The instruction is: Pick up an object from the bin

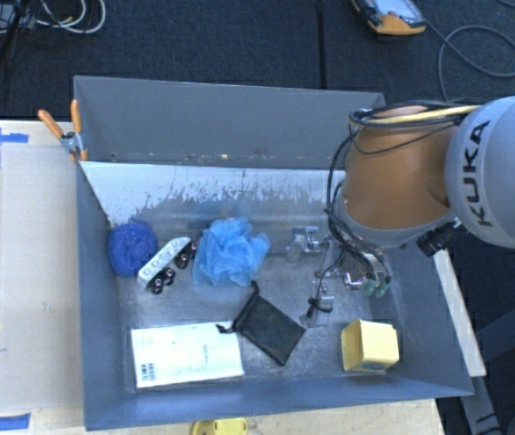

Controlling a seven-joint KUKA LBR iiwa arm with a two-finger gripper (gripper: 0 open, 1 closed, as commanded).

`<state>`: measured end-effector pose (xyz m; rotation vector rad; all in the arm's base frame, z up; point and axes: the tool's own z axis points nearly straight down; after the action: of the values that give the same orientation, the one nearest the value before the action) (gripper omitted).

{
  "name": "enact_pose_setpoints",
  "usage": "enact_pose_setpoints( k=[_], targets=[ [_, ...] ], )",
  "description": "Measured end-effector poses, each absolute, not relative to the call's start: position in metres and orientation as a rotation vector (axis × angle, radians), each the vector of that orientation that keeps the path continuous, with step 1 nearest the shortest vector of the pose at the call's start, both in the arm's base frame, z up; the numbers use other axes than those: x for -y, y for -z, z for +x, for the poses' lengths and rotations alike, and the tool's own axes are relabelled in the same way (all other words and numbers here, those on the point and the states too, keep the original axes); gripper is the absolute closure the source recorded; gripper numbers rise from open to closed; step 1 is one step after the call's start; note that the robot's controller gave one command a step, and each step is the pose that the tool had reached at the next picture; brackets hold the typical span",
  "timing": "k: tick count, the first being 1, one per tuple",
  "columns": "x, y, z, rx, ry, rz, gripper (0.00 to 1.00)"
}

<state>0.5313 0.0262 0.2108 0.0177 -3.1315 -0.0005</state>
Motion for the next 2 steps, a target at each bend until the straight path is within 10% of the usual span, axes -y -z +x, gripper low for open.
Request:
enact_pose_setpoints(
  k=[1,2],
  targets=[
    [-0.026,-0.215,0.533,3.139,0.001,0.017,0.00],
    [-0.037,-0.174,0.520,3.148,0.001,-0.006,0.00]
  ],
)
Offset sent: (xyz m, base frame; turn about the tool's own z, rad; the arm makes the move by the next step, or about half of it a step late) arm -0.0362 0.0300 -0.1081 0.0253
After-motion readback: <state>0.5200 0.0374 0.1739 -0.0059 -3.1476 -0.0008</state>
